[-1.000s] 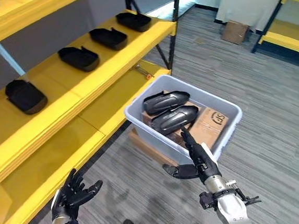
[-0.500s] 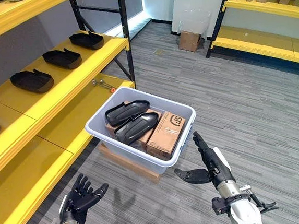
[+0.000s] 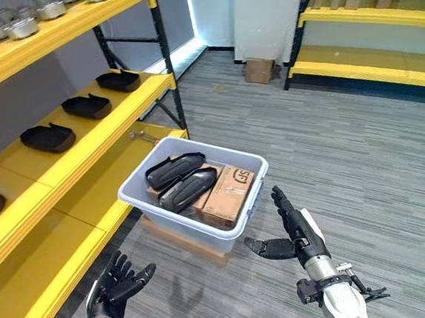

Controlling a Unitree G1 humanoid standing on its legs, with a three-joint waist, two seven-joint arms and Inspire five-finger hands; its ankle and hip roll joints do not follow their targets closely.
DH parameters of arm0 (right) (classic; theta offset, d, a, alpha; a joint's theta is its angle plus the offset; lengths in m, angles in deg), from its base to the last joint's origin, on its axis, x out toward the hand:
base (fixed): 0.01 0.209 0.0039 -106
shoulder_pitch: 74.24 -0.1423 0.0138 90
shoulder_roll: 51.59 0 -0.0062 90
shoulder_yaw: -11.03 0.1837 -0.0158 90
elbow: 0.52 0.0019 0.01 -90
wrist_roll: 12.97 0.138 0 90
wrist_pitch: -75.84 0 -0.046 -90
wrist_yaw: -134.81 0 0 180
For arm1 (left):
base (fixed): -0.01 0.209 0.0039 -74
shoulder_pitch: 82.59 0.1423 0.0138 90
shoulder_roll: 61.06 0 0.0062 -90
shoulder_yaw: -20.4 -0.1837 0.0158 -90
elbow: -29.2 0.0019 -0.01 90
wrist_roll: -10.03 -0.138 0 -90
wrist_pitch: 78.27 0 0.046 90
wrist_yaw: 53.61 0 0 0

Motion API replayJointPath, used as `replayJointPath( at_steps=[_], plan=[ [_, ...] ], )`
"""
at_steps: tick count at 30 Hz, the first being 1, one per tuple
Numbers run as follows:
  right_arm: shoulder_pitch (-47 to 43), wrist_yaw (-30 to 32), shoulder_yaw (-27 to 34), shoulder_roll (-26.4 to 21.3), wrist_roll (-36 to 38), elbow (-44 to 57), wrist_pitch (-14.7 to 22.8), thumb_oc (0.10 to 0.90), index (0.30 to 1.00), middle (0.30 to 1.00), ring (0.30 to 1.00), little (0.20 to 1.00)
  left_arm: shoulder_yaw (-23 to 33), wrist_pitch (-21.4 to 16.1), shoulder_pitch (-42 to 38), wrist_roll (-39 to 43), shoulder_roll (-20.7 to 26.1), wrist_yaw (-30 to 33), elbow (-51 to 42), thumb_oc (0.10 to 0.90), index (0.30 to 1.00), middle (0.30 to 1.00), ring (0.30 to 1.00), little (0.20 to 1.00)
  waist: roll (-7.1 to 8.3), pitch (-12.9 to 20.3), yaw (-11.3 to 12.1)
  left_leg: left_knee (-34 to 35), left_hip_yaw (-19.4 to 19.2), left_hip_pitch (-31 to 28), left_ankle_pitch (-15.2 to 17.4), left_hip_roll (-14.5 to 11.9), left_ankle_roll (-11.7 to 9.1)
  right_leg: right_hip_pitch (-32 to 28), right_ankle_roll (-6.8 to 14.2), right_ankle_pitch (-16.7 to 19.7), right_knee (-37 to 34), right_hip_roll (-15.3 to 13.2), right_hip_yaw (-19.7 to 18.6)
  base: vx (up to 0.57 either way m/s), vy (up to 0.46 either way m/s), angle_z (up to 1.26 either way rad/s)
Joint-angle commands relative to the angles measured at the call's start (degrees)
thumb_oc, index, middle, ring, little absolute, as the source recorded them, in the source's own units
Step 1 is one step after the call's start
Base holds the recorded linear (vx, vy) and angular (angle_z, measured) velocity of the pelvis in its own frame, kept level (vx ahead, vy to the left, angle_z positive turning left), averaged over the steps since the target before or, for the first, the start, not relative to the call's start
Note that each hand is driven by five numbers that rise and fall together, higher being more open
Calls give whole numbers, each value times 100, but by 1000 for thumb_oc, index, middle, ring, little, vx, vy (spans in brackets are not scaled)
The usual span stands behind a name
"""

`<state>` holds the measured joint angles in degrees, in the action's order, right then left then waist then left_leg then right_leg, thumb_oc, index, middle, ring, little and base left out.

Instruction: Move parts from the plastic box to the shelf.

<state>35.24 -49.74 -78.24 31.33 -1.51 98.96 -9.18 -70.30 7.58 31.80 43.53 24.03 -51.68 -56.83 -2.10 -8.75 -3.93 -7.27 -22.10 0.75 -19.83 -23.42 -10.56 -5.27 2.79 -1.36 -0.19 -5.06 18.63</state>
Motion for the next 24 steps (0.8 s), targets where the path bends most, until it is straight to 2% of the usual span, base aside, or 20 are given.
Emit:
replayJointPath(
  at_steps=[1,2,3,5,6,7,8,10,12,14,16,19,21,24],
  plan=[
    [-420,155,401,-214,173,704,690,900,1000,1000,1000,1000,153,-466,-425,65,235,-89,-637,900,1000,1000,1000,1000,279,-273,99,-1144,787,810,744,305,335,-453,-409,-738,-313,363,-225,53,4,-46],
    [-443,144,411,-221,187,673,679,900,1000,1000,1000,1000,160,-463,-425,61,224,-83,-637,900,1000,1000,1000,1000,334,-289,147,-1017,977,1054,958,582,428,-516,-352,-736,-335,329,-276,108,29,-32],
    [-445,123,423,-230,198,653,689,900,1000,1000,1000,1000,165,-461,-395,39,242,-92,-636,900,1000,1000,1000,1000,366,-293,186,-609,988,1180,961,747,416,-533,-281,-754,-328,317,-287,173,57,-38],
    [-402,145,474,-228,169,646,707,900,1000,1000,1000,1000,107,-461,-371,46,249,-126,-632,900,1000,1000,1000,1000,363,-329,227,414,781,1253,511,721,262,-566,-186,-770,-257,310,-313,207,85,-32],
    [-385,150,460,-233,121,635,707,900,1000,1000,1000,1000,67,-470,-388,36,264,-117,-630,900,1000,1000,1000,1000,364,-368,259,684,853,1341,415,752,260,-567,-152,-786,-168,293,-335,162,139,-28],
    [-412,157,431,-246,44,594,722,900,1000,1000,1000,1000,79,-484,-433,-13,280,-90,-579,900,1000,1000,1000,1000,313,-398,358,1060,1093,1480,315,823,340,-538,-106,-812,-69,307,-378,202,184,-31],
    [-436,159,406,-253,-7,574,718,900,1000,1000,1000,1000,93,-490,-436,-18,281,-66,-553,900,1000,1000,1000,1000,296,-387,417,1211,1397,1559,334,836,288,-558,-76,-921,34,310,-495,253,203,-36],
    [-457,151,390,-247,-21,566,715,900,1000,1000,1000,1000,103,-484,-444,-19,240,-58,-543,900,1000,1000,1000,1000,232,-322,421,1204,1441,1586,114,659,106,-698,-63,-1069,70,348,-666,319,186,-75],
    [-442,61,344,-165,3,553,709,900,1000,1000,1000,1000,154,-509,-419,28,239,-37,-540,900,1000,1000,1000,1000,259,-206,499,1213,1483,1333,157,610,144,-832,-24,-1117,38,297,-865,394,271,-99],
    [-402,42,344,-54,34,574,684,900,1000,1000,1000,1000,140,-494,-465,42,284,3,-553,900,1000,1000,1000,1000,327,-108,513,986,1346,1339,246,617,168,-972,37,-1131,-24,161,-900,343,248,-96],
    [-348,44,379,55,141,581,649,900,1000,1000,1000,1000,131,-516,-526,53,405,37,-612,900,1000,1000,1000,1000,452,-93,485,418,1310,1493,590,760,299,-1027,149,-1089,-35,-89,-890,210,224,-62],
    [-372,33,335,144,132,582,596,900,1000,1000,1000,1000,133,-534,-599,14,610,94,-699,900,1000,1000,1000,1000,551,12,428,23,1275,1655,1065,1031,549,-852,353,-953,87,-438,-999,223,313,-11],
    [-443,16,259,179,133,550,573,900,1000,1000,1000,1000,148,-548,-600,-16,721,121,-758,900,1000,1000,1000,1000,595,48,420,-122,1209,1754,1218,1130,625,-671,410,-857,181,-525,-1102,136,243,-17],
    [-570,2,179,196,122,562,536,900,1000,1000,1000,1000,164,-552,-652,-44,920,168,-849,900,1000,1000,1000,1000,680,139,376,-256,1138,1871,1559,1419,851,-423,585,-354,333,-711,-1201,158,288,-17]
  ],
)
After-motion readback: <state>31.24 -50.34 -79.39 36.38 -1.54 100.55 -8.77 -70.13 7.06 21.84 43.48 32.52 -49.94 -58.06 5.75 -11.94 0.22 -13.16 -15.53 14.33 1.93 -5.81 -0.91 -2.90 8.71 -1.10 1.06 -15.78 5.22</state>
